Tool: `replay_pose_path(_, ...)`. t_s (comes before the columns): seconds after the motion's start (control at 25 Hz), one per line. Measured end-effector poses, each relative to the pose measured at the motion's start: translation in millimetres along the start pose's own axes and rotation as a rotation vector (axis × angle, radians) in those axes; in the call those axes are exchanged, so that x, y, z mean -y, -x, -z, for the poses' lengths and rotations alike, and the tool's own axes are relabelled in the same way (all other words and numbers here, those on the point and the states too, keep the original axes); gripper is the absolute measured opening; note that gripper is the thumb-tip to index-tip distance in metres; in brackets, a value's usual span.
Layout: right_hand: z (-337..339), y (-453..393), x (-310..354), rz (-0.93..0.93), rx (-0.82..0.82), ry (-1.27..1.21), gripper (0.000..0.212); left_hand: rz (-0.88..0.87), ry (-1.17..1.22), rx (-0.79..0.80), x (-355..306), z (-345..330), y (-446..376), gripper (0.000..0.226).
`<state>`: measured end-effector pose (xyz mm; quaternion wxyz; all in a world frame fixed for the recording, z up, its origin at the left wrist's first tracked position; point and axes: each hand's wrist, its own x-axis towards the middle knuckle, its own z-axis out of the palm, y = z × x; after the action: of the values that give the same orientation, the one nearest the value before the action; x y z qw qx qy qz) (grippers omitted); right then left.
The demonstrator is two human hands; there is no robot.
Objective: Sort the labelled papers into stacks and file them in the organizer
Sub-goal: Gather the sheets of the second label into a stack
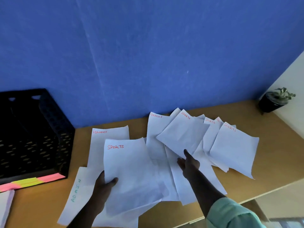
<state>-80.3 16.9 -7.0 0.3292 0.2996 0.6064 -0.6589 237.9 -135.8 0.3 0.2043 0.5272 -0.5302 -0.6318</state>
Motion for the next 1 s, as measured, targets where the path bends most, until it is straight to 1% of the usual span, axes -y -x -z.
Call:
replay_pose_path(0.08, 10.7, -17.3, 23.8, 0.017, 0.058, 0.04, 0.022, -0.006, -0.004, -0.044, -1.3, -26.7, -2.5, 0.039)
replay_pose_path(0.16, 14.1, -31.8, 36.2, 0.074, 0.06, 0.071, 0.011, -0.009, 0.001, -0.06, -9.8, -47.7, 3.7, 0.034)
replay_pose_path(0.2, 16.8, -40.0, 39.9, 0.102, 0.052, 0.096, 0.008, -0.011, -0.009, -0.07, -11.0, -59.5, 5.6, 0.034)
replay_pose_path(0.28, 24.2, -45.2, 38.9, 0.142, 0.097, 0.118, 0.011, 0.008, -0.004, -0.099, -11.5, -72.8, 9.7, 0.033)
replay_pose_path(0.4, 43.9, -38.2, 28.9, 0.12, 0.273, 0.152, 0.02, 0.066, 0.039, -0.099, -7.5, -84.7, 13.1, 0.029)
replay_pose_path(0.48, 60.9, -28.9, 23.1, 0.118, 0.409, 0.306, 0.018, 0.133, 0.071, -0.103, -0.5, -93.0, 15.3, 0.027)
replay_pose_path(0.56, 75.5, -23.4, 15.7, 0.148, 0.53, 0.527, 0.014, 0.153, 0.109, -0.096, 2.6, -103.4, 17.6, 0.024)
replay_pose_path(0.6, 81.0, -23.3, 11.3, 0.178, 0.573, 0.646, 0.012, 0.161, 0.123, -0.108, 1.4, -109.4, 17.5, 0.031)
replay_pose_path(0.64, 84.4, -21.2, 6.6, 0.215, 0.611, 0.758, 0.012, 0.154, 0.123, -0.109, 0.8, -112.8, 17.2, 0.042)
replay_pose_path(0.68, 85.7, -21.8, 0.5, 0.245, 0.632, 0.859, 0.012, 0.164, 0.156, -0.131, 1.1, -113.2, 15.7, 0.047)
replay_pose_path(0.76, 87.9, -18.8, -5.9, 0.261, 0.663, 0.985, 0.011, 0.17, 0.206, -0.138, -5.1, -117.6, 15.0, 0.034)
replay_pose_path(0.8, 86.3, -17.1, -8.3, 0.274, 0.685, 1.036, 0.01, 0.175, 0.172, -0.117, -4.5, -116.3, 12.3, 0.032)
replay_pose_path(0.84, 83.7, -16.2, -9.1, 0.323, 0.697, 1.106, 0.007, 0.176, 0.071, -0.101, -2.7, -116.4, 10.8, 0.035)
replay_pose_path(0.88, 81.0, -13.8, -7.3, 0.399, 0.688, 1.165, 0.009, 0.162, -0.031, -0.094, 1.3, -116.7, 9.2, 0.038)
replay_pose_path(0.92, 78.9, -14.4, -3.8, 0.483, 0.628, 1.195, 0.014, 0.141, -0.119, -0.122, 5.2, -117.5, 7.7, 0.037)
replay_pose_path(0.96, 78.0, -18.1, 1.3, 0.567, 0.53, 1.186, 0.019, 0.13, -0.187, -0.15, 9.4, -118.8, 7.0, 0.034)
replay_pose_path(1.0, 77.8, -24.1, 8.7, 0.668, 0.395, 1.166, 0.021, 0.13, -0.228, -0.195, 10.7, -120.6, 8.5, 0.034)
